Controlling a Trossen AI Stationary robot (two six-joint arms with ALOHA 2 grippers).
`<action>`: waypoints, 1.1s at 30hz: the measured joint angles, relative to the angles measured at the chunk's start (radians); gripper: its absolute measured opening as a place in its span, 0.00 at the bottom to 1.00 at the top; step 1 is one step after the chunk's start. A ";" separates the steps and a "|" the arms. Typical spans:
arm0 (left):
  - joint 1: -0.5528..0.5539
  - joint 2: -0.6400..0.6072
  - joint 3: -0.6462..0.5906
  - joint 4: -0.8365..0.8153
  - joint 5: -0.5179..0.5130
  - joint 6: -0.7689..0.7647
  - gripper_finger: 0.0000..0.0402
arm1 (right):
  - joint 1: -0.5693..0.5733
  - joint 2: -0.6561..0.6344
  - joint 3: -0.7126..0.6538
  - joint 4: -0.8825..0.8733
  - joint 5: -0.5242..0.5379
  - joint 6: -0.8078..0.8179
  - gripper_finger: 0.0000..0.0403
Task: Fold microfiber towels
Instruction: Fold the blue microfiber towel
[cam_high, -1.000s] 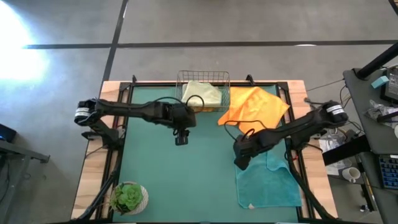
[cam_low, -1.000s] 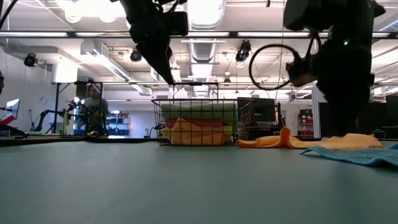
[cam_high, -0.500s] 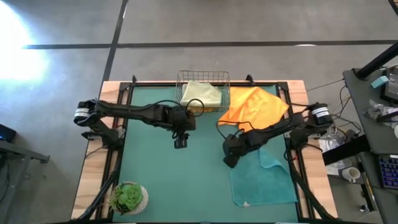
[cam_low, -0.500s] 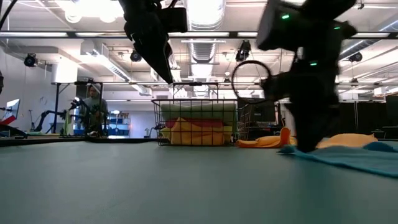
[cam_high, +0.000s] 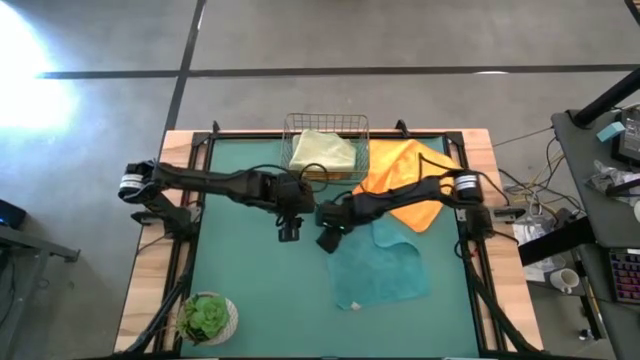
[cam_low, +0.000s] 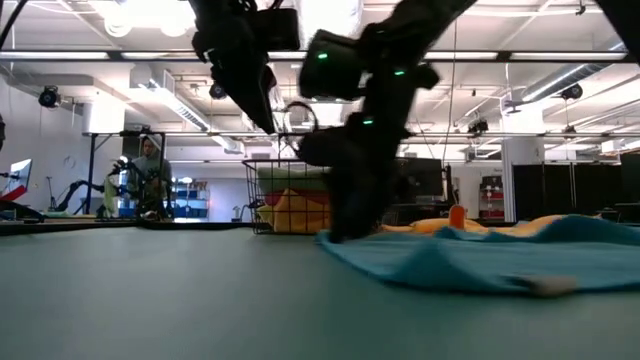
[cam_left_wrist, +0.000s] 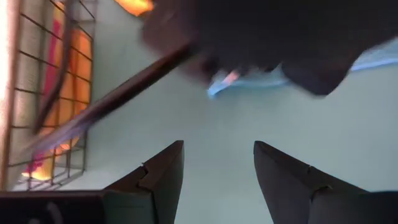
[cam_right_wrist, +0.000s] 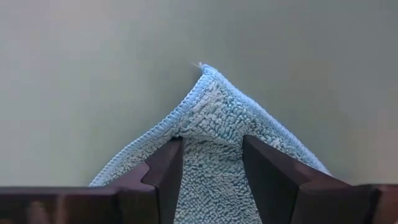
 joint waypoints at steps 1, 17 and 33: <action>-0.007 0.000 0.000 -0.013 0.000 -0.001 0.44 | -0.005 0.011 0.032 0.004 -0.002 -0.014 0.39; -0.113 -0.004 -0.002 -0.125 -0.066 -0.156 0.44 | -0.039 -0.055 0.153 -0.106 -0.017 -0.124 0.39; -0.203 -0.003 -0.085 0.282 -0.081 -0.151 0.44 | -0.008 -0.488 -0.081 -0.382 0.165 -0.140 0.39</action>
